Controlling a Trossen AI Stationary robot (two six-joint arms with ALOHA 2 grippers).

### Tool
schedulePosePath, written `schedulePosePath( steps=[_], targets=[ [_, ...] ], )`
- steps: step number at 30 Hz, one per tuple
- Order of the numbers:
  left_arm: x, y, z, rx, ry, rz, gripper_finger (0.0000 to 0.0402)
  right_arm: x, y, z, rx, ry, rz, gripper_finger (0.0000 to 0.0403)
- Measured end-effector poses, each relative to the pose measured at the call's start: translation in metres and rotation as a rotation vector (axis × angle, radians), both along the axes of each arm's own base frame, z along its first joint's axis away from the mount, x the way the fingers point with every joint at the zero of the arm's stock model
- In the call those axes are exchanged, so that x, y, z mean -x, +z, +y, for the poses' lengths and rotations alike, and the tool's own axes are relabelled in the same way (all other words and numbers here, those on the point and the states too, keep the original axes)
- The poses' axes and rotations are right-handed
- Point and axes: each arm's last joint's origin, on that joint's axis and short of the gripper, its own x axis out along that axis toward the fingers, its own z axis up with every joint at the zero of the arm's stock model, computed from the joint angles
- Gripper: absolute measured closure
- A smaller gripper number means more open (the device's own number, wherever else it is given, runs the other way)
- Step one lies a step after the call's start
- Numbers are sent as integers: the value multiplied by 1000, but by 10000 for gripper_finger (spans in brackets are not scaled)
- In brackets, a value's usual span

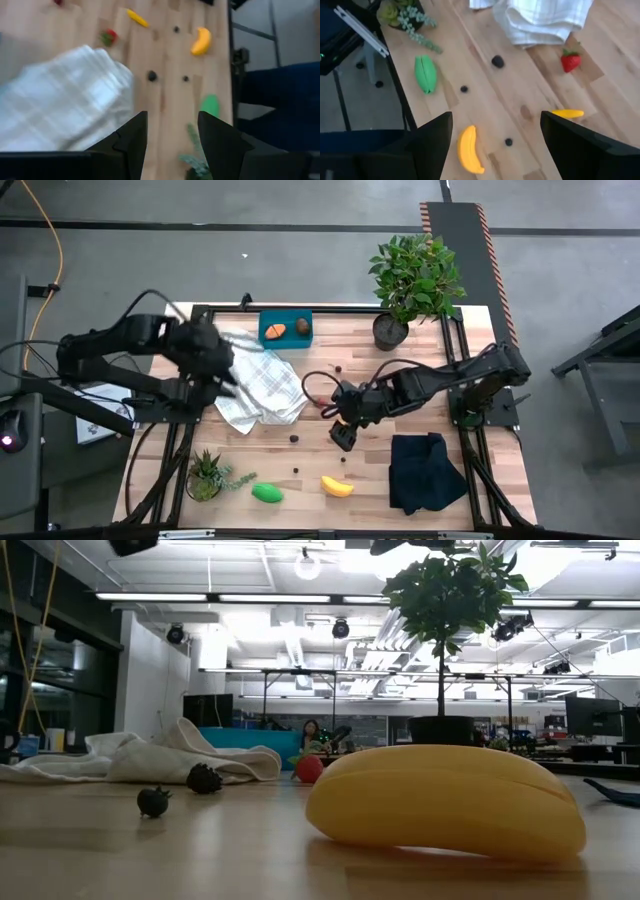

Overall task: Pick and placing Produce into tupperware
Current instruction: Put the green corn into the blue bin

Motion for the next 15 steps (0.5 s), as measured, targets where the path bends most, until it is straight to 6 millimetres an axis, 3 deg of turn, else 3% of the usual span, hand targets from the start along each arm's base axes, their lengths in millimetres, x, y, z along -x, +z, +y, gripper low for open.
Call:
schedulePosePath(
  steps=[7, 15],
  targets=[
    [-6, -30, -39, 130, -72, -15, 240, -4, 1, -11, 30, 6, -11, 110],
    [-25, -41, -94, 121, -157, -91, 240, -3, 0, -12, 77, 71, -5, 110]
  ],
)
